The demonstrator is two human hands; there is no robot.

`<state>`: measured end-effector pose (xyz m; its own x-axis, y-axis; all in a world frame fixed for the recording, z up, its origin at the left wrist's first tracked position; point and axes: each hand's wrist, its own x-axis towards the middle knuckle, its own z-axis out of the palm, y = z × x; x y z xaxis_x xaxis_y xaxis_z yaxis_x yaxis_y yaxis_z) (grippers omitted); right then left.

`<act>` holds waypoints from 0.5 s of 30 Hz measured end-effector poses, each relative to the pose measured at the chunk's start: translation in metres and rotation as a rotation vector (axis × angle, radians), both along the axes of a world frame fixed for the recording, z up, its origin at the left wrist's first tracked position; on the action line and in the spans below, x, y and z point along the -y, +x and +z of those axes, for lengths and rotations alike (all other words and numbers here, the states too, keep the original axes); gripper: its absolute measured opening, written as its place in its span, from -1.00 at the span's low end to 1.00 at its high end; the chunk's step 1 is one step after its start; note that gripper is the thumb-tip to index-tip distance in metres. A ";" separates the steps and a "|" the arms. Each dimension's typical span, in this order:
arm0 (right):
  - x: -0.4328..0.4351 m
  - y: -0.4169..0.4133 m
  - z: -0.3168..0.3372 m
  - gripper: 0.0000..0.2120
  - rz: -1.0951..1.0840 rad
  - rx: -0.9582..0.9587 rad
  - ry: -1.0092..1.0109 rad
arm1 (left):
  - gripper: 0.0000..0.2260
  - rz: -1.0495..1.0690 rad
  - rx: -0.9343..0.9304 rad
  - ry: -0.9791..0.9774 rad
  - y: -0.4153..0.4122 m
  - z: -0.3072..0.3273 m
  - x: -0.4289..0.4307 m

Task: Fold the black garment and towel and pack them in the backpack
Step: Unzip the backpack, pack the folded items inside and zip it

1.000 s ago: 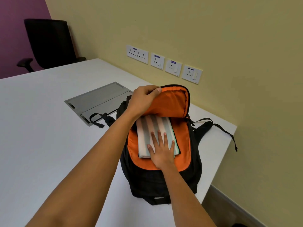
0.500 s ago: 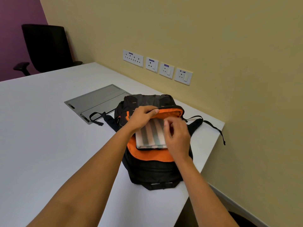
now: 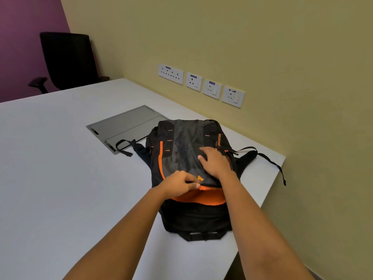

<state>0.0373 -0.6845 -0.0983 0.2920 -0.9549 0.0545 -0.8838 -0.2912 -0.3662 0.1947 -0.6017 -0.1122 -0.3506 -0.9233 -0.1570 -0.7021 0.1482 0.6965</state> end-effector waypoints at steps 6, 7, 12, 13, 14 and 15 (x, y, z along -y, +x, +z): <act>-0.004 0.008 -0.050 -0.48 0.024 -0.176 0.191 | -0.81 0.039 -0.008 0.020 0.015 -0.012 0.013; -0.004 0.009 -0.054 -0.48 0.014 -0.179 0.182 | -0.80 0.095 -0.003 -0.027 0.020 -0.014 0.018; 0.008 0.022 -0.056 -0.45 -0.047 -0.108 0.019 | -0.76 0.454 -0.053 -0.221 0.043 -0.023 0.044; 0.013 0.026 -0.056 -0.45 -0.042 -0.094 0.009 | -0.75 0.515 -0.054 -0.249 0.047 -0.025 0.049; 0.017 0.030 -0.055 -0.46 -0.032 -0.090 0.006 | -0.74 0.566 -0.052 -0.271 0.052 -0.027 0.054; 0.022 0.034 -0.055 -0.47 -0.019 -0.093 0.009 | -0.73 0.604 -0.050 -0.284 0.056 -0.030 0.059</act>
<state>0.0711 -0.7062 -0.1532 0.2774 -0.9605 0.0195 -0.9194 -0.2713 -0.2846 0.2512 -0.6604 -0.1420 0.2406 -0.9626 0.1244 -0.6869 -0.0783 0.7226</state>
